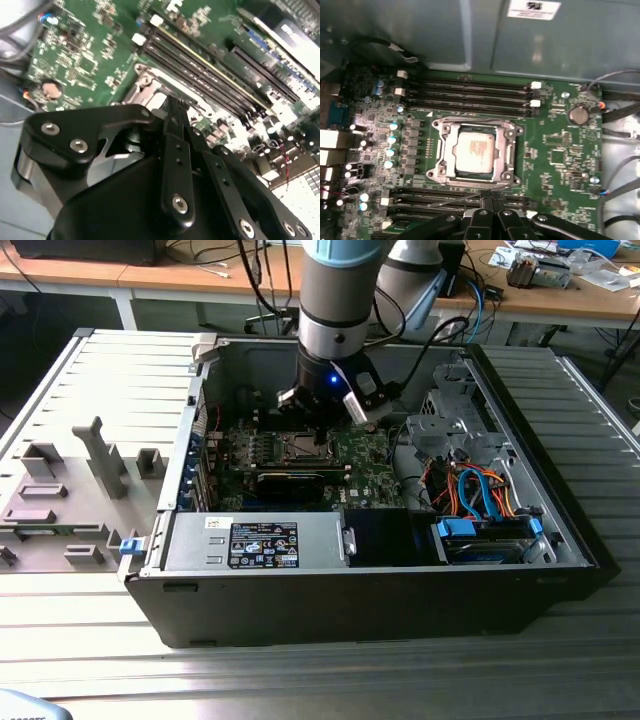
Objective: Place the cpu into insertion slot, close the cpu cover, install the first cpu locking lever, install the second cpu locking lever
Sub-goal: 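Install the second cpu locking lever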
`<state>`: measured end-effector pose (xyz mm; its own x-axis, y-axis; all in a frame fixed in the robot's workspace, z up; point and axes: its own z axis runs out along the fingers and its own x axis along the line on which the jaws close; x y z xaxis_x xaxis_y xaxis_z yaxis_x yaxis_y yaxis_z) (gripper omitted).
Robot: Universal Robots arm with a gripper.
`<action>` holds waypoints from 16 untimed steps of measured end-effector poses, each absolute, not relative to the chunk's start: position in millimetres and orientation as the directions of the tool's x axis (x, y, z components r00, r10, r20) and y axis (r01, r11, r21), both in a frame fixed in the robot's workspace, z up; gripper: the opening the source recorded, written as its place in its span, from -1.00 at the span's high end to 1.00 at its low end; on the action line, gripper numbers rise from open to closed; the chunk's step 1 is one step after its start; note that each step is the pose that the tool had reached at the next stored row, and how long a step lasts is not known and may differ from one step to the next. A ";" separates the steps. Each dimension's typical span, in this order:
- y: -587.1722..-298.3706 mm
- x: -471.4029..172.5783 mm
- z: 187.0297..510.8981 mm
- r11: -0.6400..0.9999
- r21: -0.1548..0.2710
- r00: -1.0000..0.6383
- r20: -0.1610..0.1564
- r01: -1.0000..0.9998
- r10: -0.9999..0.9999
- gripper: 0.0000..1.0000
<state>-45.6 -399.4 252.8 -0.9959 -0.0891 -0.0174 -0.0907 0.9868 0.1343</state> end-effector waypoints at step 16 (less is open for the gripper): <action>-413.1 -81.4 228.1 0.984 0.154 -0.996 -0.019 -0.091 -0.089 0.79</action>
